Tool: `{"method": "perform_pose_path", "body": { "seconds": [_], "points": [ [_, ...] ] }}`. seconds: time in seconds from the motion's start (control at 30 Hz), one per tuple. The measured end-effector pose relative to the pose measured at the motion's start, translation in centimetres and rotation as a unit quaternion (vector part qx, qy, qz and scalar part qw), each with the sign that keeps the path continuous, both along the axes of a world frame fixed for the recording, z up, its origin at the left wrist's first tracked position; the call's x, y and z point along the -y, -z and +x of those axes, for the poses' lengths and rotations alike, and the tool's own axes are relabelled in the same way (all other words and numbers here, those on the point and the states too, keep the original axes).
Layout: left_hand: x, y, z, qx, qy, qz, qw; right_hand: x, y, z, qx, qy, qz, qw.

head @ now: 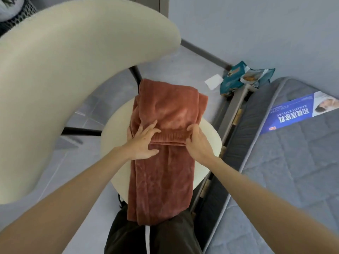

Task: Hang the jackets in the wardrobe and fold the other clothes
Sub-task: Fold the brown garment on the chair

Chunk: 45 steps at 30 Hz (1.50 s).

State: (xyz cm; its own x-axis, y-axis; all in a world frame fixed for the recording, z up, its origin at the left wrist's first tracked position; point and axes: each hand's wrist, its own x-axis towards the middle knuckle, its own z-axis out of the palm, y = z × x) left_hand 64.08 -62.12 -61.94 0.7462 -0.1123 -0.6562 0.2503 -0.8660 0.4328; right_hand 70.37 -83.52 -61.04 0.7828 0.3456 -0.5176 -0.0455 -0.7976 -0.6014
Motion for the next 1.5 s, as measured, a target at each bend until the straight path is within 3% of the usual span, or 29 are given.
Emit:
{"method": "perform_pose_path", "body": {
  "seconds": [0.07, 0.13, 0.27, 0.33, 0.5, 0.57, 0.67, 0.77, 0.9, 0.97, 1.1, 1.2, 1.33, 1.5],
  "points": [
    [0.0, 0.0, 0.6, 0.120, -0.141, -0.061, 0.981, -0.6, 0.0, 0.8, 0.017, 0.097, 0.036, 0.995],
    [0.1, -0.5, 2.0, 0.181, -0.287, -0.111, 0.934, -1.4, 0.1, 2.2, -0.008, 0.203, 0.092, 0.975],
    [0.2, -0.6, 5.5, 0.060, -0.472, -0.164, 0.864, -2.5, 0.7, 4.7, -0.156, 0.306, 0.130, 0.930],
    [-0.1, -0.5, 6.7, 0.048, -0.501, -0.190, 0.843, -2.6, 0.4, 5.4, -0.148, 0.295, 0.147, 0.933],
    [-1.0, -0.9, 9.2, 0.153, -0.483, -0.204, 0.837, -2.5, -0.7, 7.7, 0.000, 0.252, 0.229, 0.940],
    [-1.4, -0.3, 9.8, 0.139, -0.455, -0.175, 0.862, -2.2, -0.2, 8.3, 0.018, 0.211, 0.185, 0.959],
    [-1.3, 0.9, 9.3, 0.023, -0.470, -0.074, 0.879, -2.3, 1.4, 8.5, -0.045, 0.213, 0.038, 0.975],
    [-1.0, 1.3, 9.3, -0.009, -0.513, -0.007, 0.858, -3.1, 2.3, 9.5, -0.080, 0.258, 0.014, 0.963],
    [-1.8, 2.2, 10.2, -0.038, -0.576, -0.112, 0.809, -3.8, 3.3, 11.1, -0.206, 0.358, 0.106, 0.905],
    [-1.8, 2.5, 10.3, -0.042, -0.584, -0.147, 0.797, -4.0, 3.5, 11.3, -0.258, 0.389, 0.107, 0.878],
    [-2.2, 2.6, 9.9, -0.077, -0.584, -0.160, 0.792, -3.9, 2.9, 11.4, -0.306, 0.376, 0.083, 0.871],
    [-2.7, 1.9, 9.1, -0.107, -0.555, -0.185, 0.804, -3.5, 1.8, 11.3, -0.334, 0.355, 0.118, 0.865],
    [-2.8, 0.5, 6.7, -0.008, -0.521, -0.146, 0.841, -2.8, -0.4, 9.7, -0.260, 0.301, 0.167, 0.902],
    [-2.2, -1.2, 1.8, 0.234, -0.362, 0.008, 0.903, -1.0, -2.4, 5.4, -0.192, 0.258, 0.222, 0.920]
  ]
}}
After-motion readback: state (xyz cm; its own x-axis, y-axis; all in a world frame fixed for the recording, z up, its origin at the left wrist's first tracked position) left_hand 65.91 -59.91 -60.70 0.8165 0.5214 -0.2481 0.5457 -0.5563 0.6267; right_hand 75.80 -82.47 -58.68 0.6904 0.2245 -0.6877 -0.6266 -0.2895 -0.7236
